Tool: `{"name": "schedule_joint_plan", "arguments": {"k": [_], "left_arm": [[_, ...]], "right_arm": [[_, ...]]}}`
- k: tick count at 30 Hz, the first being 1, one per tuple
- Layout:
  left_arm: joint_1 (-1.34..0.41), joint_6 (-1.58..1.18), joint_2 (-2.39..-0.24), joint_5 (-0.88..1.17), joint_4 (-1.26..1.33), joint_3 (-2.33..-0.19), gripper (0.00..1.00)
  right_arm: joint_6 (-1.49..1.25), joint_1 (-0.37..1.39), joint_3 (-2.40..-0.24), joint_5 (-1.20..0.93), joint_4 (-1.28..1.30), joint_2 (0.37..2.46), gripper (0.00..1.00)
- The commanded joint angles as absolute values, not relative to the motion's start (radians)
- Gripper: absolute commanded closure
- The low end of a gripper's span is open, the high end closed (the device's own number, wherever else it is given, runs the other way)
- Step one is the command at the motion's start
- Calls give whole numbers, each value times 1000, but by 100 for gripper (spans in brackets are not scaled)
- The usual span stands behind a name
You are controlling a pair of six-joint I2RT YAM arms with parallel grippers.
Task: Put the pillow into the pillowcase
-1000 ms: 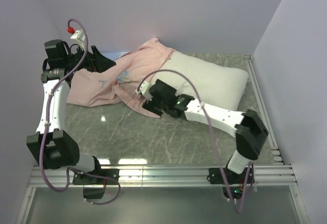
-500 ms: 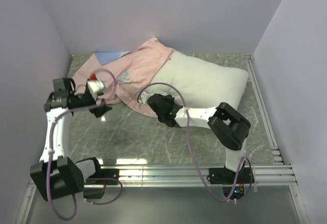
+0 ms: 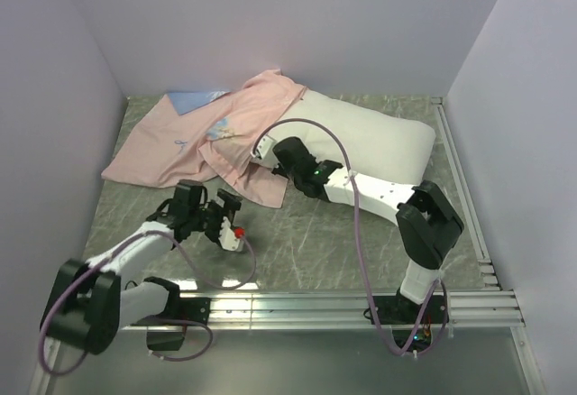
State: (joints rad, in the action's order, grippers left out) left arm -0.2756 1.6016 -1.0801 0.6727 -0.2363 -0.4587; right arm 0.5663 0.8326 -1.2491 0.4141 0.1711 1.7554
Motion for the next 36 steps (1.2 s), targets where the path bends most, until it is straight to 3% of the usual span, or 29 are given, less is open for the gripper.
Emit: {"name": "schedule_joint_plan", "arguments": {"k": [1,6,9,10,12,13,15,16,17,24,28,32,33,36], "left_arm": [[-357,1660,-1240,500,139,-422,8],[-390,1644,-1422,425,393,-466,7],[-409,1644,-1518,410,442,-508,10],[-422,1637,-1561,408,440,-523,15],[-431,1649,-1597,413,420,-564,30],[-443,1661,-1617,431,402,-583,49],[-480,1663,-1614,460,356,-601,67],[-501,1639,-1585,481,306,-624,91],[-524,1600,-1559,532,293,-635,99],[-897,1127,-1313,664,160,-796,100],[-994,1095,-1249,672,101,-790,100],[-999,1092,-1226,634,40,-746,99],[-999,1066,-1215,626,13,-738,96],[-999,996,-1105,676,-92,-735,66]], "right_arm": [[517,822,-1313,296,215,1689,100],[503,796,-1344,229,262,1671,100],[496,785,-1359,189,293,1664,100],[492,784,-1364,180,299,1664,100],[485,775,-1379,150,310,1666,100],[482,772,-1391,141,316,1673,100],[472,764,-1408,117,322,1686,100],[468,761,-1432,106,328,1706,100],[457,759,-1449,88,334,1718,100],[325,758,-1689,-99,455,1883,100],[235,756,-1767,-191,511,1988,100],[147,732,-1672,-288,497,1983,100],[128,726,-1646,-316,488,1979,100],[81,723,-1516,-396,453,1948,100]]}}
